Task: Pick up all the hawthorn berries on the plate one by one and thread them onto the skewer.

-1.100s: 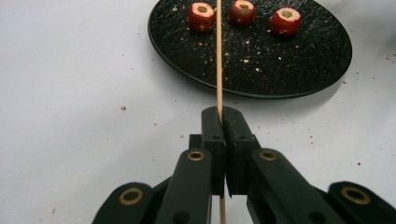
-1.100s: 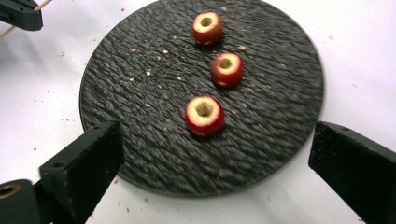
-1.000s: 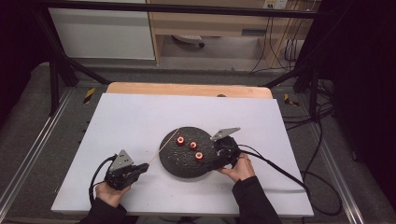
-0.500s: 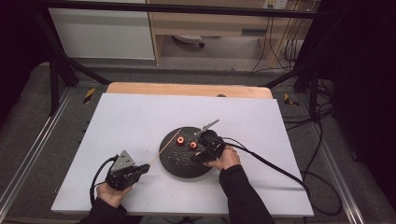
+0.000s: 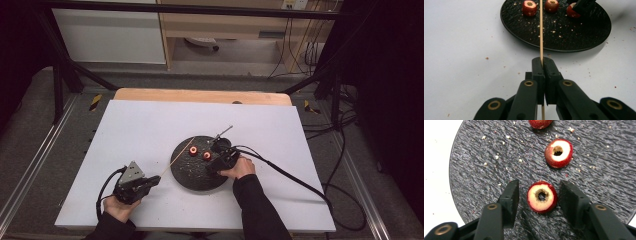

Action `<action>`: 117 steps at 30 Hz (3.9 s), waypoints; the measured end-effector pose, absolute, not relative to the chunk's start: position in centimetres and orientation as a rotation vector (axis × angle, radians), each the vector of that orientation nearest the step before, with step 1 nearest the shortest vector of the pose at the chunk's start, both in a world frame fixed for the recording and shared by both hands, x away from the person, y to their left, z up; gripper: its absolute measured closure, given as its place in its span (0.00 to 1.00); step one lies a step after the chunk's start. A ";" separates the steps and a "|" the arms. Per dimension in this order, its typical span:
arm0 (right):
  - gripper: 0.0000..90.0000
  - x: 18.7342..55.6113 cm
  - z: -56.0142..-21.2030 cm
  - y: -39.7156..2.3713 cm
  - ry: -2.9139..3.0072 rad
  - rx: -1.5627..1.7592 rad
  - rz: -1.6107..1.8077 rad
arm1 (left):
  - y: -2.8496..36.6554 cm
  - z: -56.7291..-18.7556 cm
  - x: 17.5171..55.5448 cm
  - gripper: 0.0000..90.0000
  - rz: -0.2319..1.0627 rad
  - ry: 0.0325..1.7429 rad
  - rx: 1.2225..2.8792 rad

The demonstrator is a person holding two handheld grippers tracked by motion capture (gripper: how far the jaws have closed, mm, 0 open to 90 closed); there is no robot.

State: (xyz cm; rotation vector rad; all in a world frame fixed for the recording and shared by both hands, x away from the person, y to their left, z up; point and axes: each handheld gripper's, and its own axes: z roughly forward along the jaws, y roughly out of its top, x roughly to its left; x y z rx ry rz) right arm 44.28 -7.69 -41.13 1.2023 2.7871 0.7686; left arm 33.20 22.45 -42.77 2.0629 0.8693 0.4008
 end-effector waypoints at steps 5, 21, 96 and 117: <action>0.66 44.5 -41.2 -7.7 2.803 1.224 0.749 | 22.4 -42.8 33.2 0.98 0.402 0.868 2.062; 0.66 44.9 -41.5 -7.7 2.823 1.266 0.729 | 22.4 -42.7 33.1 0.98 0.401 0.864 2.064; 0.67 40.7 -39.8 -10.5 1.624 1.432 2.125 | 20.7 -42.8 31.7 0.97 0.377 0.871 1.947; 0.67 41.0 -40.4 -10.1 1.470 1.417 2.213 | 18.4 -42.8 31.2 0.97 0.332 0.855 1.909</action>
